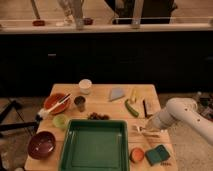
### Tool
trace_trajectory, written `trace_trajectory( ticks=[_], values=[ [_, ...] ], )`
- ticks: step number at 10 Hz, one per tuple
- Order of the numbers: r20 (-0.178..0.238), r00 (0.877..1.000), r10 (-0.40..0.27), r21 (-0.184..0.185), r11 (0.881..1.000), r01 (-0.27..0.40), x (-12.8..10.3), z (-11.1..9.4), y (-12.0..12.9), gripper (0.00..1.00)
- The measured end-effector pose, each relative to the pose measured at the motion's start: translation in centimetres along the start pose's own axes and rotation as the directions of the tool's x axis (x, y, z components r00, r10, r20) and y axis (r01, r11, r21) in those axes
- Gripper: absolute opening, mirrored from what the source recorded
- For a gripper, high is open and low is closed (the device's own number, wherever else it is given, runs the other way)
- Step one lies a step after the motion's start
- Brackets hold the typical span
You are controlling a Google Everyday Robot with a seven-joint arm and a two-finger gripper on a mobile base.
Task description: Place fork in paper cup
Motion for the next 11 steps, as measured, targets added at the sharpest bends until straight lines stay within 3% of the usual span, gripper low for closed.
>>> trace_trajectory(
  ticks=[5,8,11],
  values=[
    [-0.012,1.000,-0.014,0.063,0.998,0.015,-2.6,-2.6,-3.2,0.00],
    [-0.021,0.999,-0.026,0.103,0.994,0.028,-7.3,-3.7,-6.6,0.00],
    [-0.002,1.000,-0.020,0.093,0.995,0.020,-12.0,-3.6,-8.7,0.00]
  ],
)
